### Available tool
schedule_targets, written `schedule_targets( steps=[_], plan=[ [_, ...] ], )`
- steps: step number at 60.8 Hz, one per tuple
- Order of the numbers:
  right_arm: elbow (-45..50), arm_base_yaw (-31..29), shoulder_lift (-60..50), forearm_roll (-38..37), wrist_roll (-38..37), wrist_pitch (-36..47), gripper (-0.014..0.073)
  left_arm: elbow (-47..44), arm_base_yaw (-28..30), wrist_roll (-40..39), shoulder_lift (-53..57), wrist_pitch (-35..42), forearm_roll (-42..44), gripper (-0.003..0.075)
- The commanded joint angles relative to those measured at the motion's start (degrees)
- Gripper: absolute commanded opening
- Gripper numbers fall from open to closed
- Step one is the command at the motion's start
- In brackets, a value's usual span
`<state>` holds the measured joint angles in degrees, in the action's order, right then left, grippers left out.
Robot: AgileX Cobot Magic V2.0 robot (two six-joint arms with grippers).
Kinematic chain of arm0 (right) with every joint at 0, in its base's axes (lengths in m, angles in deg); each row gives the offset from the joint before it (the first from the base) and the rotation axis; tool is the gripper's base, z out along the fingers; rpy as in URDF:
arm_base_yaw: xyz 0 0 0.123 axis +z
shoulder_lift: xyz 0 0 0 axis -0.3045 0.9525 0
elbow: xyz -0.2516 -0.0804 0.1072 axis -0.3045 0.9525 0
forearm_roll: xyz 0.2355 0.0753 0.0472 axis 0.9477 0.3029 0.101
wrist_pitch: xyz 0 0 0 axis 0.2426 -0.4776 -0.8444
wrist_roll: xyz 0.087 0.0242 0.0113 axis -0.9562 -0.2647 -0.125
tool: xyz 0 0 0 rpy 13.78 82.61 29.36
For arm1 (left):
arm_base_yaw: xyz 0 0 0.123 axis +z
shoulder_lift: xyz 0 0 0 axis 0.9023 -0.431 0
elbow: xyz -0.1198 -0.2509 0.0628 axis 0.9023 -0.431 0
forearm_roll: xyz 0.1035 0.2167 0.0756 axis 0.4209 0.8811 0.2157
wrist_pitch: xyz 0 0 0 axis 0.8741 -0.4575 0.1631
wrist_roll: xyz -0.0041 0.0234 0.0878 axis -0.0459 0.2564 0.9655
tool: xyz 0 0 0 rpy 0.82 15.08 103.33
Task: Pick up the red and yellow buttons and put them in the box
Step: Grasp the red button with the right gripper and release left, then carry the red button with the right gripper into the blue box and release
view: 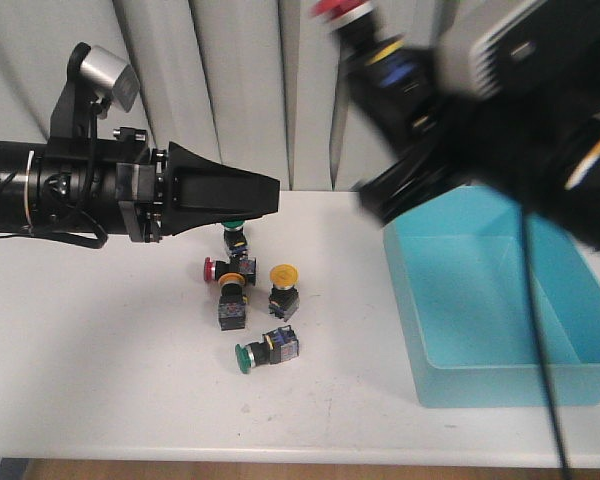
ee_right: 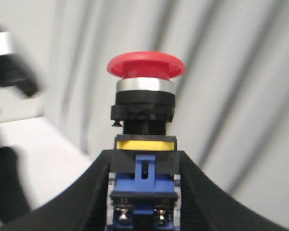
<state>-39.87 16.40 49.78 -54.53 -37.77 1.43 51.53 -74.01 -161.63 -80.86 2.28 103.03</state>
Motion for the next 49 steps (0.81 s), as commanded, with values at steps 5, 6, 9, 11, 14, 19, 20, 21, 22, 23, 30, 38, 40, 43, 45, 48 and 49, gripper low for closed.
schedule_targets(
  steps=[5,6,9,11,14,19,20,21,22,23,30,38,40,43,45,48,49],
  plan=[
    [-2.03,-14.42,-0.65,3.8,0.5,-2.48,-0.0006,1.45,-0.31,-0.25,1.79,-0.46,0.08,0.0544],
    [-2.03,-16.35,-0.08,4.07,0.5,-3.22,-0.0006,1.45,-0.31,-0.25,1.79,-0.64,0.71,0.0544],
    [-2.03,-20.58,1.57,5.29,0.5,-5.67,-0.0006,1.45,-0.31,-0.25,1.79,-0.93,2.04,0.0541],
    [-2.03,-22.72,2.82,6.3,0.44,-7.17,-0.0006,1.45,-0.31,-0.25,1.79,-1.07,2.9,0.0536],
    [-2.03,-25.89,5.45,8.11,0.44,-8.84,-0.0006,1.45,-0.31,-0.25,1.79,-1.21,3.72,0.0529],
    [-2.03,-29.67,11.25,9.49,0.44,-10.43,-0.0006,1.45,-0.31,-0.25,1.79,-1.18,5.08,0.051],
    [-2.03,-30.06,12.34,9.79,0.44,-10.49,-0.0006,1.45,-0.31,-0.25,1.79,-1.18,5.25,0.0506],
    [-2.03,-30.51,14.04,9.98,0.44,-10.49,-0.0006,1.45,-0.31,-0.25,1.79,-1.18,5.53,0.0501],
    [-2.03,-30.78,15.18,10.2,0.44,-10.49,-0.0006,1.45,-0.31,-0.25,1.79,-1.18,5.64,0.0497],
    [-2.03,-30.95,16.31,10.43,0.44,-10.49,-0.0006,1.45,-0.31,-0.25,1.79,-1.18,5.81,0.0491],
    [-2.03,-30.68,25.5,10.9,0.75,-8.84,-0.0006,1.45,-0.31,-0.25,1.79,-1.13,6.05,0.0461],
    [-2.03,-30.71,34.89,11.42,0.47,-7.79,-0.0006,1.45,-0.31,-0.25,1.79,-1.0,6.05,0.043],
    [-2.03,-30.71,36.88,11.35,0.53,-7.89,-0.0006,1.45,-0.31,-0.25,1.79,-1.0,6.05,0.0424],
    [-2.03,-30.71,38.86,11.08,0.75,-7.95,-0.0004,1.45,-0.31,-0.25,1.79,-1.0,6.05,0.0414],
    [-2.03,-30.71,40.23,11.08,0.81,-7.95,-0.0001,1.45,-0.31,-0.25,1.79,-1.0,6.05,0.0408],
    [-2.03,-30.71,41.66,11.18,0.75,-8.07,0.0006,1.45,-0.31,-0.25,1.79,-1.06,6.05,0.0399],
    [-2.03,-30.71,41.98,11.18,0.71,-8.07,0.0009,1.45,-0.31,-0.25,1.79,-1.06,6.05,0.0395]
  ],
)
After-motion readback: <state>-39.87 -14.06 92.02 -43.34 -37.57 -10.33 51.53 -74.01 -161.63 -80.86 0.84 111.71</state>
